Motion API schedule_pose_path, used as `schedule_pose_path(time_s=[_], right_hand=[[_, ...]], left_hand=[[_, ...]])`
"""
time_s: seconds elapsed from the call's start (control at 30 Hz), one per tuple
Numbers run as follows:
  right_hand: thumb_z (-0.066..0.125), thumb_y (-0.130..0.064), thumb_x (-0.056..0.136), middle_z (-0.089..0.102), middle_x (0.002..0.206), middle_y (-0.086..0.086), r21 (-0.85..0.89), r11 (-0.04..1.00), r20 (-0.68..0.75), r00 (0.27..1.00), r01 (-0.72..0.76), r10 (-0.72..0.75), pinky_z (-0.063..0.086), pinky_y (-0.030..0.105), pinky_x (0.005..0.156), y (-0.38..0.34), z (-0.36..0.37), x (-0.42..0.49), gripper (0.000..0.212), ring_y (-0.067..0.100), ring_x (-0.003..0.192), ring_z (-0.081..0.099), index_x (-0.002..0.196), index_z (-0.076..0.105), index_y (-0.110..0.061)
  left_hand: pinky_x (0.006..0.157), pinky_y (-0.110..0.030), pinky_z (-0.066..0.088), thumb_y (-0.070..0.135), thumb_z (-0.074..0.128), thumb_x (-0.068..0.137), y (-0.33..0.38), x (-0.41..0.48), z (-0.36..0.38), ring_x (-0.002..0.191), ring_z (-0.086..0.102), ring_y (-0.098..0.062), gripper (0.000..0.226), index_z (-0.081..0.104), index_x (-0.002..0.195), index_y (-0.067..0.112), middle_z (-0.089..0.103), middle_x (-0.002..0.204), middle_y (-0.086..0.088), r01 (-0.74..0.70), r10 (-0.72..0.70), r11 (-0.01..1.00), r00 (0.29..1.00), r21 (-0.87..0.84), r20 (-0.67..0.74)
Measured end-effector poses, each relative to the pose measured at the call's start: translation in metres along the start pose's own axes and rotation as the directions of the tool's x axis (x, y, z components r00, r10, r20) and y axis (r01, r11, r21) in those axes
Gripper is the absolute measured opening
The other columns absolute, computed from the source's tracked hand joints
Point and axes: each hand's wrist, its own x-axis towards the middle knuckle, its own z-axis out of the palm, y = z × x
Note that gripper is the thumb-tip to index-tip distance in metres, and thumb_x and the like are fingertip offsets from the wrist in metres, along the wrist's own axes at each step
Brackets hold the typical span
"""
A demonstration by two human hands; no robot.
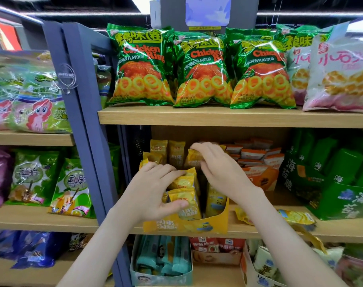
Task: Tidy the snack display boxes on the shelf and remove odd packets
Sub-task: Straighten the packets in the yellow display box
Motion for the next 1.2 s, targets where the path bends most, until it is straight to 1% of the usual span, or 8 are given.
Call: schedule_pose_path(time_s=[0.23,0.4,0.57,0.73,0.83,0.97,1.1,1.2], right_hand=[[0.050,0.002,0.093,0.047,0.125,0.011,-0.125,0.977,-0.407,0.889,0.173,-0.210,0.043,0.031,0.105,-0.006,-0.018,-0.027,0.033,0.028,0.118,0.050,0.124,0.046,-0.007],[0.053,0.001,0.091,0.043,0.127,0.012,-0.084,0.986,-0.487,0.857,0.147,-0.169,0.037,0.026,0.110,-0.021,-0.033,-0.052,0.037,0.027,0.120,0.047,0.125,0.042,-0.008],[0.054,0.000,0.090,0.041,0.127,0.012,0.068,0.986,-0.546,0.833,0.153,-0.092,0.043,0.032,0.106,-0.043,-0.051,-0.075,0.038,0.029,0.120,0.047,0.124,0.040,-0.011],[0.054,-0.008,0.095,0.045,0.129,0.001,0.285,0.939,-0.588,0.808,0.191,0.014,0.051,0.045,0.093,-0.071,-0.068,-0.107,0.034,0.022,0.122,0.047,0.125,0.040,-0.016],[0.059,-0.002,0.091,0.046,0.126,-0.003,0.617,0.776,-0.470,0.853,0.133,0.228,0.051,0.037,0.089,-0.106,-0.081,-0.134,0.053,0.023,0.116,0.052,0.128,0.041,-0.035],[0.062,0.002,0.086,0.050,0.116,-0.006,0.798,0.602,-0.213,0.943,0.016,0.257,0.046,0.018,0.087,-0.148,-0.078,-0.175,0.048,0.007,0.104,0.054,0.120,0.041,-0.024],[0.065,-0.012,0.087,0.051,0.112,-0.014,0.849,0.476,0.102,0.954,-0.231,0.281,0.047,0.027,0.089,-0.165,-0.049,-0.213,0.043,0.011,0.104,0.055,0.119,0.043,-0.030],[0.069,-0.020,0.087,0.054,0.122,-0.009,0.789,0.401,0.390,0.884,-0.465,0.258,0.047,0.038,0.098,-0.168,-0.027,-0.237,0.050,0.013,0.112,0.055,0.130,0.045,-0.025]], left_hand=[[0.094,-0.031,0.036,0.075,0.027,0.088,-0.002,0.010,-0.006,0.098,0.061,-0.015,0.078,0.061,0.128,0.018,0.066,0.113,0.005,-0.034,0.033,0.999,0.999,0.032,0.042],[0.103,-0.038,0.030,0.071,0.022,0.092,0.008,0.009,-0.008,0.103,0.063,-0.020,0.078,0.062,0.127,0.015,0.068,0.113,0.000,-0.058,0.058,0.996,0.998,0.068,-0.005],[0.113,-0.045,0.024,0.063,0.023,0.098,0.034,-0.011,-0.019,0.119,0.056,-0.022,0.070,0.054,0.135,0.012,0.063,0.126,-0.006,0.118,-0.119,0.993,0.972,-0.017,-0.201],[0.118,-0.048,0.014,0.052,0.048,0.091,0.080,-0.048,-0.033,0.138,0.034,-0.024,0.073,0.031,0.146,0.007,0.040,0.148,-0.011,0.245,-0.240,0.969,0.884,-0.040,-0.402],[0.116,-0.049,0.017,0.035,0.056,0.093,0.129,-0.072,-0.036,0.138,0.033,-0.029,0.064,0.024,0.143,0.013,0.033,0.146,-0.013,0.201,-0.090,0.972,0.798,0.122,-0.597],[0.111,-0.048,0.027,0.024,0.061,0.093,0.176,-0.109,-0.027,0.130,0.045,-0.028,0.054,0.034,0.138,0.012,0.049,0.136,-0.015,0.201,0.029,0.927,0.804,0.317,-0.594],[0.070,-0.038,0.051,0.011,0.048,0.087,0.196,-0.158,-0.011,0.081,0.063,-0.031,0.034,0.046,0.121,0.005,0.068,0.095,-0.017,0.208,-0.112,0.958,0.903,0.196,-0.414],[0.057,-0.035,0.053,0.013,0.069,0.074,0.202,-0.196,0.006,0.074,0.066,-0.034,0.051,0.047,0.118,0.003,0.066,0.089,-0.019,0.264,-0.253,0.963,0.953,0.050,-0.169]])
